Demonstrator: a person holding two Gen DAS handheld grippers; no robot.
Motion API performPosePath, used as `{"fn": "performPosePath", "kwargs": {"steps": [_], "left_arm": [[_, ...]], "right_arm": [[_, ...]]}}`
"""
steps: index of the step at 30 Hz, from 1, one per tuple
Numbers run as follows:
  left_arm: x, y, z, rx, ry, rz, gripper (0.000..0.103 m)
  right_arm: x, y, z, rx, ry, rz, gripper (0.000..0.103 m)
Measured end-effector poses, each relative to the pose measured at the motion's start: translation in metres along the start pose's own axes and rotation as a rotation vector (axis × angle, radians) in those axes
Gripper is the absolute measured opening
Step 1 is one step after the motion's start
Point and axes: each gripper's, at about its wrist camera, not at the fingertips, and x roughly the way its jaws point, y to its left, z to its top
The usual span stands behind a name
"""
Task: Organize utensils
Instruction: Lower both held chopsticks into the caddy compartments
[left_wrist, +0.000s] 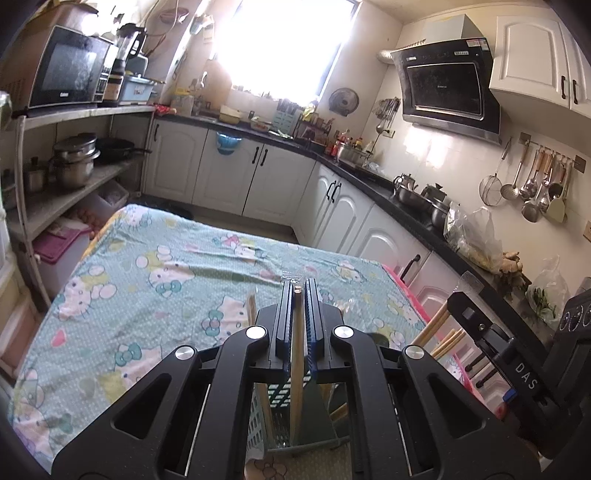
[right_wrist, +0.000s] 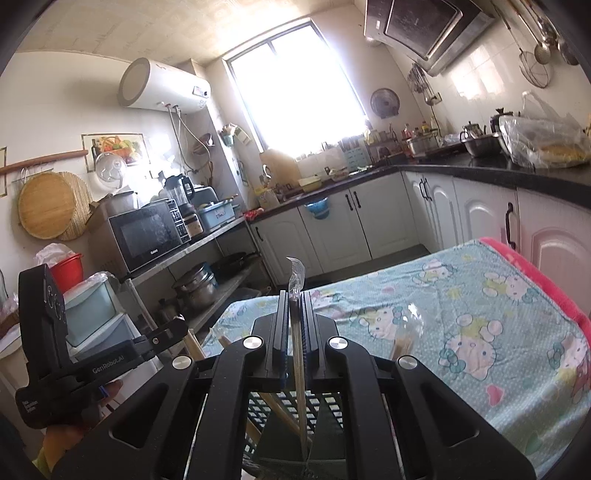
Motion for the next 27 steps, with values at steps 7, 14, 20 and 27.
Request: {"fn": "performPosePath", "kwargs": {"steps": [7,14,20,27], "left_arm": [[0.003,0.005,-0.009,-0.02,0.02,0.008,0.004],[-0.001,0.007,-0.013,-0.028,0.024,0.015,0.004],[-0.003,0.01,-0.02,-0.044,0.041,0.017,0.004],[-0.008,0.014,-0.025,-0.058,0.053,0.022,0.013]], "right_arm": [[0.004,-0.005,-0.007,0.037,0.042,-0.004,0.008],[0.005,-0.01,-0.015,0.049,0.085,-0.047,0.013],[-0.001,-0.012,-0.022,0.05,0.109,-0.065,0.026],[-0.008,-0.014,-0.026,0.046,0.134,-0.079,0.03]]}}
